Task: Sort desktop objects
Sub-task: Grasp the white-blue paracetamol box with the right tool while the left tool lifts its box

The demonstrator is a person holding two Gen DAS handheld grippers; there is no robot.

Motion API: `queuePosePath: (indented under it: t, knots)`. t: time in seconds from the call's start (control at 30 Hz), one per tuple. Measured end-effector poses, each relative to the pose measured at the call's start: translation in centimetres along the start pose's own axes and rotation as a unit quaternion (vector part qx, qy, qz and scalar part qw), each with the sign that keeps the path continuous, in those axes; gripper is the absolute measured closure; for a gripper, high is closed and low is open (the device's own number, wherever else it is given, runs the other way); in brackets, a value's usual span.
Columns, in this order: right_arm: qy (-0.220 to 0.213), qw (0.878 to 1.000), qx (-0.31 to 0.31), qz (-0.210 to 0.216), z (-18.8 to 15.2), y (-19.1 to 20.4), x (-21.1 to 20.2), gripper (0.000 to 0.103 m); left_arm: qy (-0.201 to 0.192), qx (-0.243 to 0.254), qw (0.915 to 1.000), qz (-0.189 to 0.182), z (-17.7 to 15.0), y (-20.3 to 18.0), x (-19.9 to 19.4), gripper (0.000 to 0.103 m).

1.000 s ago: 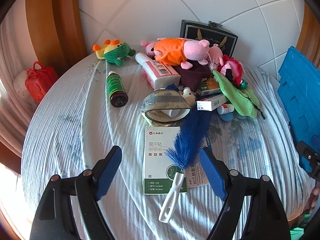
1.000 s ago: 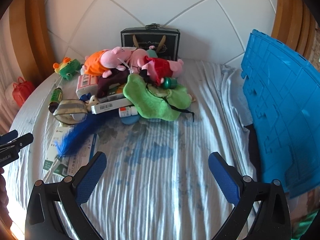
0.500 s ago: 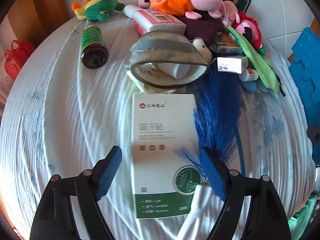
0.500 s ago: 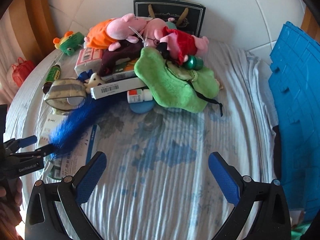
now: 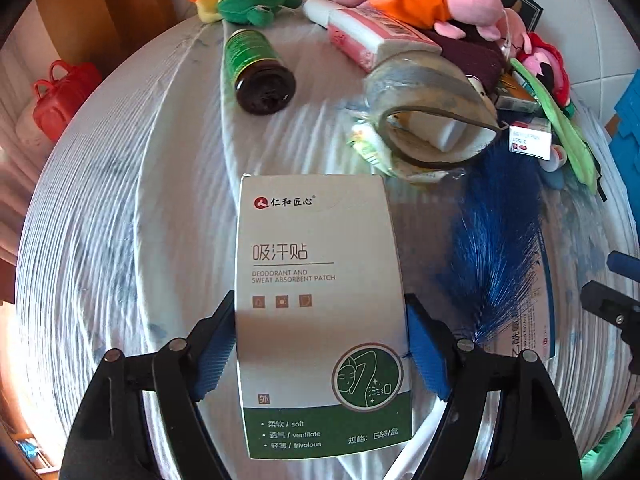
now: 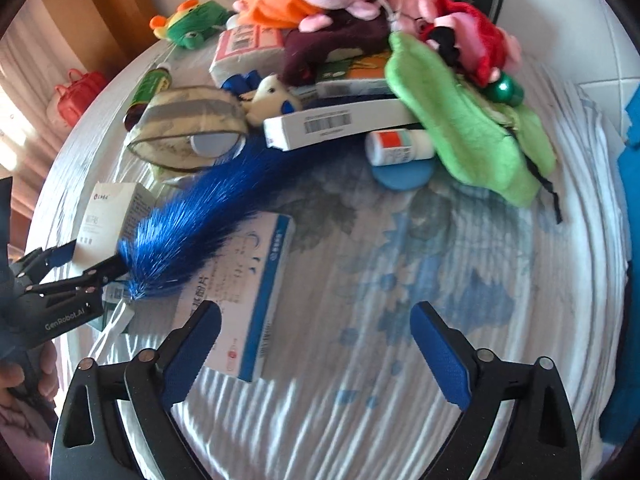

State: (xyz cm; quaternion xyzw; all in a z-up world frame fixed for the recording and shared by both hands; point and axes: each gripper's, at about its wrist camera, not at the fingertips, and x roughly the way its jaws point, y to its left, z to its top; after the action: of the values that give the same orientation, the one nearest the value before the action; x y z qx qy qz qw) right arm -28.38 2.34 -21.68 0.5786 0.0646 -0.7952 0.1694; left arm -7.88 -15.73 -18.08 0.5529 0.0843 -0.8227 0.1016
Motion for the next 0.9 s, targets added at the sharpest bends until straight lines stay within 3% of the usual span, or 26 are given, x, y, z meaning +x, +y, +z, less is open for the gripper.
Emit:
queuePosePath:
  t: [0.27, 0.33, 0.4, 0.47, 0.5, 0.57, 0.7, 0.9]
  knots:
    - [0.046, 0.999, -0.008, 0.019, 0.8, 4.6, 4.3, 0.009, -0.023, 0.031, 0.9991, -0.020, -0.7, -0.7, -1.0, 0.025]
    - [0.051, 0.999, 0.001, 0.009, 1.0, 4.8, 5.2, 0.008, -0.031, 0.039, 0.9987, 0.001, -0.4, -0.7, -0.9, 0.026]
    - [0.048, 0.999, -0.005, -0.010, 1.2, 5.1, 5.7, 0.007, -0.030, 0.035, 0.9988, -0.019, -0.3, -0.3, -0.8, 0.026]
    - [0.046, 0.998, -0.025, -0.041, 1.2, 5.8, 6.1, 0.013, -0.033, 0.041, 0.9985, -0.017, -0.1, -0.4, -0.9, 0.026]
    - [0.039, 0.998, -0.034, -0.043, 1.1, 6.1, 6.0, 0.027, -0.034, 0.047, 0.9982, -0.013, 1.6, -0.2, -0.9, 0.026]
    - [0.039, 0.996, -0.047, -0.061, 0.9, 6.5, 5.6, 0.026, -0.041, 0.049, 0.9978, -0.018, 1.7, -0.4, -1.4, 0.026]
    - [0.030, 0.997, -0.044, -0.056, -0.4, 5.6, 3.6, 0.027, -0.067, 0.061, 0.9957, -0.020, 2.2, -1.4, -3.4, 0.026]
    - [-0.028, 0.999, -0.009, -0.044, -2.8, 2.3, -2.3, 0.028, -0.118, 0.087, 0.9886, -0.034, 2.6, -4.1, -7.8, 0.026]
